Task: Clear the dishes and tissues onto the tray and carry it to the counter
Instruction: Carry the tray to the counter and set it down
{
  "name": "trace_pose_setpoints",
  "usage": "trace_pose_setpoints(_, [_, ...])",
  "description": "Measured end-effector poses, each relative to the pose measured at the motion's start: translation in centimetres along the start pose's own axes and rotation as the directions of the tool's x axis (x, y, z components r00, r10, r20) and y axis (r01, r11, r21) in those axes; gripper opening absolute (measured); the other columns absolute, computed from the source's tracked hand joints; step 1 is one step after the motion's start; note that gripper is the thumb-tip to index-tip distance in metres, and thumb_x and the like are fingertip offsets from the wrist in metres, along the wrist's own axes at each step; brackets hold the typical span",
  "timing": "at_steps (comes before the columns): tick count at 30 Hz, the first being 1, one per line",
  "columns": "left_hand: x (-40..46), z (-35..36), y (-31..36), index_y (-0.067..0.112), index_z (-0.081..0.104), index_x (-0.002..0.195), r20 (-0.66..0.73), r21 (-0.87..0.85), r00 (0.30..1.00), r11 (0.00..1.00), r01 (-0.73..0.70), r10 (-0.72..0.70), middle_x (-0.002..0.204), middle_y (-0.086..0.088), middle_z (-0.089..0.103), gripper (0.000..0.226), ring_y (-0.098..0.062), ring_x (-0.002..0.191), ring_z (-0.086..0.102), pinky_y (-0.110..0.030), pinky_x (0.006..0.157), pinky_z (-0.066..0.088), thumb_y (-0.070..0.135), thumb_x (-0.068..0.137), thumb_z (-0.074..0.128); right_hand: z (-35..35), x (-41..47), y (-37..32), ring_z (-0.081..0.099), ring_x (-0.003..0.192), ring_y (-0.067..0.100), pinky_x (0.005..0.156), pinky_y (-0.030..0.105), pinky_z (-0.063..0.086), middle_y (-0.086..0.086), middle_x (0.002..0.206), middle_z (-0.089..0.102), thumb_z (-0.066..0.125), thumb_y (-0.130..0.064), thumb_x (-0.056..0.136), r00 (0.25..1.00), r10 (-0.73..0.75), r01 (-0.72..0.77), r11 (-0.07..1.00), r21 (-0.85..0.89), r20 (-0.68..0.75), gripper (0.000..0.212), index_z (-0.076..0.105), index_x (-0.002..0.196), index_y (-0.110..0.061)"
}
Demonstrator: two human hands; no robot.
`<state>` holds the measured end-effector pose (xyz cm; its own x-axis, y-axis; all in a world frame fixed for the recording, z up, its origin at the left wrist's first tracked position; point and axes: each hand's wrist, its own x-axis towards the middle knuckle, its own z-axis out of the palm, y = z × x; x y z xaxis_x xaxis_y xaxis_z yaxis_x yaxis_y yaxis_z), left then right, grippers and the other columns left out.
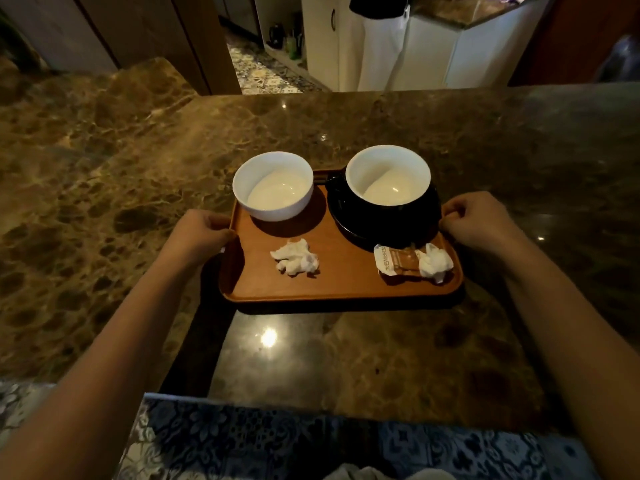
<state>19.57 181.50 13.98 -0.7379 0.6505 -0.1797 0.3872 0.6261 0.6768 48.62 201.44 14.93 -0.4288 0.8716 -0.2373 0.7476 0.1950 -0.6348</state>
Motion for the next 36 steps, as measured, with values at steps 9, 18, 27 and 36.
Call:
trace_pose_setpoints(9, [3.8, 0.8, -0.6, 0.016, 0.072, 0.092, 0.002, 0.221, 1.000, 0.975, -0.021, 0.021, 0.064, 0.006, 0.063, 0.020, -0.009, 0.062, 0.060, -0.022, 0.049, 0.042, 0.010, 0.080, 0.057, 0.9, 2.3, -1.2, 0.059, 0.075, 0.025, 0.065, 0.036, 0.048, 0.013, 0.083, 0.060, 0.054, -0.007, 0.088, 1.000, 0.008, -0.009, 0.980, -0.197, -0.005, 0.009, 0.063, 0.089, -0.004])
trace_pose_setpoints(18, [2.6, 1.5, -0.9, 0.006, 0.069, 0.100, -0.141, 0.259, 0.968, 0.952, -0.165, 0.206, 0.094, -0.012, 0.072, 0.021, -0.007, 0.065, 0.053, -0.023, 0.063, 0.040, 0.007, 0.081, 0.061, 1.2, 2.7, -1.2, 0.051, 0.068, 0.016, 0.056, 0.027, 0.041, 0.009, 0.084, 0.057, 0.059, -0.009, 0.086, 0.999, -0.025, 0.015, 0.964, -0.267, -0.035, 0.007, 0.062, 0.092, -0.007])
trace_pose_setpoints(27, [1.0, 1.1, -2.5, 0.013, 0.068, 0.104, -0.092, 0.153, 0.991, 0.985, -0.087, 0.101, 0.095, -0.003, 0.071, 0.024, 0.007, 0.065, 0.051, -0.011, 0.055, 0.035, 0.010, 0.081, 0.061, 2.5, 0.3, 0.9, 0.058, 0.083, 0.022, 0.067, 0.029, 0.043, 0.017, 0.112, 0.064, 0.047, -0.005, 0.090, 0.984, -0.097, 0.077, 0.988, -0.134, -0.149, 0.032, 0.059, 0.120, -0.010])
trace_pose_setpoints(36, [1.9, 1.6, -1.7, 0.013, 0.069, 0.104, -0.159, 0.087, 0.982, 0.993, -0.086, 0.099, 0.083, 0.008, 0.062, 0.025, 0.010, 0.059, 0.049, -0.005, 0.047, 0.034, 0.008, 0.081, 0.061, 2.2, 1.9, 0.4, 0.059, 0.086, 0.023, 0.072, 0.031, 0.043, 0.014, 0.106, 0.067, 0.050, -0.003, 0.086, 0.987, -0.071, 0.061, 0.996, -0.072, -0.147, 0.031, 0.066, 0.112, -0.012])
